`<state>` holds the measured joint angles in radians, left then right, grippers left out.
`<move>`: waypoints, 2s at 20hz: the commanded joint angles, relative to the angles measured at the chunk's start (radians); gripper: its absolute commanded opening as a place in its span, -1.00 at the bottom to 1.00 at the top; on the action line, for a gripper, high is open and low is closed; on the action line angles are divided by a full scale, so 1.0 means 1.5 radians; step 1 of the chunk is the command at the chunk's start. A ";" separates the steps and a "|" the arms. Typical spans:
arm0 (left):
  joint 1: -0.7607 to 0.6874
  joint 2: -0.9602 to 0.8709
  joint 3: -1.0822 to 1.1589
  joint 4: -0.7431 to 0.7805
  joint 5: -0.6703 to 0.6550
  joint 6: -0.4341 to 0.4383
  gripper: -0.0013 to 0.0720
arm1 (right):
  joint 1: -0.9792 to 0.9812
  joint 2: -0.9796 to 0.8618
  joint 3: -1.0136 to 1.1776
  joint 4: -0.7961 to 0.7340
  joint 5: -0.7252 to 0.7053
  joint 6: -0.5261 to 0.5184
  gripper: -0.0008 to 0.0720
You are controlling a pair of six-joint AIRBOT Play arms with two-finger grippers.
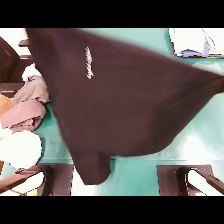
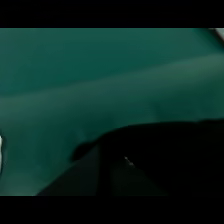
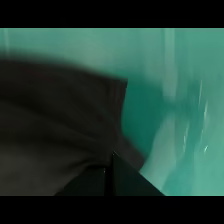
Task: Fold the shirts.
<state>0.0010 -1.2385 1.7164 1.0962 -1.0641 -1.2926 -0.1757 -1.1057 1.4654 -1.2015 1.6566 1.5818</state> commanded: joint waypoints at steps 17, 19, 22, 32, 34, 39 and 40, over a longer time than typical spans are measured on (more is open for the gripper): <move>0.123 -0.195 -0.089 -0.035 -0.244 -0.019 0.20 | 0.074 -0.223 -0.017 0.090 -0.101 -0.091 0.00; 0.130 -0.125 -0.213 -0.009 -0.236 -0.026 0.20 | 0.073 -0.160 -0.097 0.090 -0.106 -0.096 0.00; 0.130 -0.001 -0.421 0.036 -0.189 -0.044 0.20 | 0.073 -0.075 -0.187 0.091 -0.113 -0.096 0.00; 0.107 0.152 -0.806 -0.020 -0.064 -0.063 0.20 | 0.073 0.049 -0.270 0.091 -0.131 -0.095 0.00; 0.074 0.152 -0.815 -0.036 -0.026 -0.063 0.20 | 0.073 0.048 -0.270 0.091 -0.129 -0.095 0.00; 0.013 0.151 -0.815 -0.040 0.039 -0.078 0.09 | 0.073 0.048 -0.270 0.086 -0.127 -0.095 0.00; 0.013 0.151 -0.813 -0.043 0.039 -0.078 -0.50 | 0.073 0.048 -0.270 0.077 -0.120 -0.095 0.00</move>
<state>0.0521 -1.0126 0.5049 1.0405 -1.0554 -1.3994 -0.0654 -1.0363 1.0618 -1.0687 1.4620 1.4384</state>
